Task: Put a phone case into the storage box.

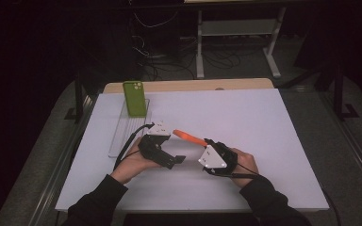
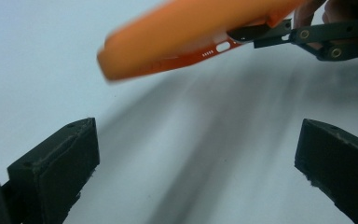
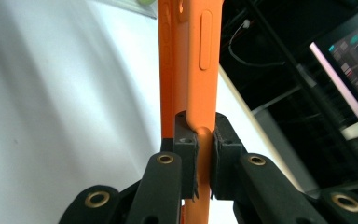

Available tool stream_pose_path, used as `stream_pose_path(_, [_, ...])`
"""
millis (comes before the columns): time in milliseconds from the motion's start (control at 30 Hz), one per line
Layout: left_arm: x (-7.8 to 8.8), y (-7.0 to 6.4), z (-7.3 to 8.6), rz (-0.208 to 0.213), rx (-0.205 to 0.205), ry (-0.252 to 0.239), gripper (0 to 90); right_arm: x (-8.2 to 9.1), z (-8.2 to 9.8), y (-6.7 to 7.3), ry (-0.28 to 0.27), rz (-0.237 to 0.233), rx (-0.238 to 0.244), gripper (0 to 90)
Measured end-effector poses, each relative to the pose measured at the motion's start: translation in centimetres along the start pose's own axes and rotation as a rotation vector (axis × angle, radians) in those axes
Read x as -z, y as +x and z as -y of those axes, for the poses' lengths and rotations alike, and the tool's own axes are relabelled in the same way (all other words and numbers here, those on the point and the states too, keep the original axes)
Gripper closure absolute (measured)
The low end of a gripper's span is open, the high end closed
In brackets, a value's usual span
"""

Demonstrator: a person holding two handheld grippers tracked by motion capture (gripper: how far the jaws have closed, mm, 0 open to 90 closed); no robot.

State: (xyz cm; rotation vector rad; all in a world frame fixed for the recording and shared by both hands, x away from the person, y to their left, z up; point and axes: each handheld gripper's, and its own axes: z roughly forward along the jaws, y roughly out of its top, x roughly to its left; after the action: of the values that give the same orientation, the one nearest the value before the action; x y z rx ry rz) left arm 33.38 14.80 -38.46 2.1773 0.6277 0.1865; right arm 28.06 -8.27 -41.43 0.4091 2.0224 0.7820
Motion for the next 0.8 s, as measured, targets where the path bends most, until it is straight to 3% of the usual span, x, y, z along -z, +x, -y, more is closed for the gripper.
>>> stream_pose_path(67, [0.1,0.0,0.0,-0.001,0.019,-0.001,0.0,0.0,0.1,-0.6,0.004,-0.019,-0.037,81.7])
stream_pose_path(133, [0.2,0.1,0.0,-0.005,0.011,0.003,0.0,0.0,0.2,-1.0,0.002,-0.040,-0.087,81.7])
stream_pose_path(267, [0.3,0.2,0.0,-0.015,0.024,-0.006,0.0,-0.1,0.3,-1.5,0.005,-0.093,-0.256,81.7])
stream_pose_path(467, [0.5,0.3,0.0,-0.026,0.056,-0.024,0.0,-0.5,1.0,-2.7,0.024,-0.185,-0.456,81.6])
stream_pose_path(567, [0.5,0.4,0.0,-0.040,0.063,-0.035,0.0,-0.6,1.4,-3.3,0.031,-0.218,-0.524,81.6])
stream_pose_path(633, [0.6,0.4,-0.1,-0.050,0.080,-0.045,0.0,-0.7,1.5,-3.5,0.030,-0.237,-0.599,81.6])
stream_pose_path(800, [0.8,0.4,-0.4,-0.073,0.120,-0.087,0.0,-0.9,1.7,-3.9,0.019,-0.251,-0.703,81.5])
